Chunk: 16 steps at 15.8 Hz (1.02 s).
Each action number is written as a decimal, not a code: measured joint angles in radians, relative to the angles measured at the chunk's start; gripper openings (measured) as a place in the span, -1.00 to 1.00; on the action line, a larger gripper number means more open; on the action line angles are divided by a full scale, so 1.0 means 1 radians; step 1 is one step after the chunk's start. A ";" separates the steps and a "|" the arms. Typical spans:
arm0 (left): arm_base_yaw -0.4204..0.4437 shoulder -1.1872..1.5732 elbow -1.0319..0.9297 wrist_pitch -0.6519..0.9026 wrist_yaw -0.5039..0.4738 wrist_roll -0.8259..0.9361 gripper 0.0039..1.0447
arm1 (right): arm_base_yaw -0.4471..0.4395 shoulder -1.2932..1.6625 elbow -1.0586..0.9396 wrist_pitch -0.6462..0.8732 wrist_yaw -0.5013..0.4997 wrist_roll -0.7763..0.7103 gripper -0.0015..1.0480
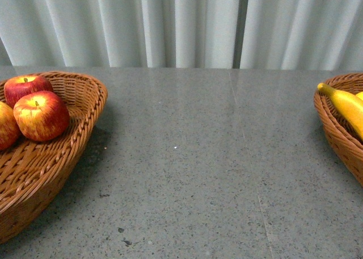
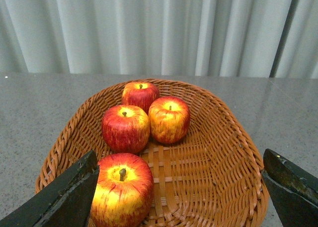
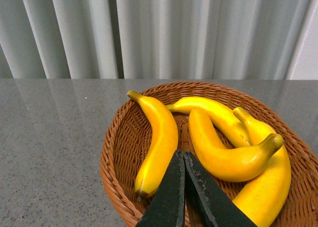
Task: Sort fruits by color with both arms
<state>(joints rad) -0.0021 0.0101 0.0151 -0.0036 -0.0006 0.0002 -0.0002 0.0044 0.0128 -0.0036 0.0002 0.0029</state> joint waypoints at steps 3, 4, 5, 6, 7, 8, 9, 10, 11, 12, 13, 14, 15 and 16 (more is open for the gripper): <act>0.000 0.000 0.000 0.000 0.000 0.000 0.88 | 0.000 0.000 0.000 0.000 0.000 0.000 -0.96; 0.000 0.000 0.000 0.000 0.000 0.000 0.88 | 0.000 0.000 0.000 0.000 0.000 0.000 -0.81; 0.000 0.000 0.000 0.000 0.000 0.000 0.88 | 0.000 0.000 0.000 0.000 0.000 0.000 -0.57; 0.000 0.000 0.000 0.000 0.000 0.000 0.88 | 0.000 0.000 0.000 0.000 0.000 0.000 -0.32; 0.000 0.000 0.000 0.000 0.000 0.000 0.88 | 0.000 0.000 0.000 0.000 0.000 0.000 -0.08; 0.000 0.000 0.000 0.000 0.000 0.000 0.88 | 0.000 0.000 0.000 0.000 0.000 0.000 0.10; 0.000 0.000 0.000 0.000 0.000 0.000 0.88 | 0.000 0.000 0.000 0.000 0.000 0.000 0.31; 0.000 0.000 0.000 0.000 0.000 0.000 0.88 | 0.000 0.000 0.000 0.000 0.000 0.000 0.52; 0.000 0.000 0.000 0.000 0.000 0.000 0.88 | 0.000 0.000 0.000 0.000 0.000 0.000 0.76; 0.000 0.000 0.000 0.000 0.000 0.000 0.88 | 0.000 0.000 0.000 0.000 0.000 0.000 0.91; 0.000 0.000 0.000 0.000 0.000 0.000 0.88 | 0.000 0.000 0.000 0.000 0.000 0.000 0.85; 0.000 0.000 0.000 0.000 0.000 0.000 0.88 | 0.000 0.000 0.000 0.000 0.000 0.000 0.88; 0.000 0.000 0.000 0.000 0.000 0.000 0.88 | 0.000 0.000 0.000 0.000 0.000 0.000 0.87; 0.000 0.000 0.000 0.000 0.000 0.000 0.88 | 0.000 0.000 0.000 0.000 0.000 0.000 0.87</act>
<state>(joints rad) -0.0021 0.0101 0.0151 -0.0036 -0.0006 0.0002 -0.0002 0.0044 0.0128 -0.0036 0.0002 0.0029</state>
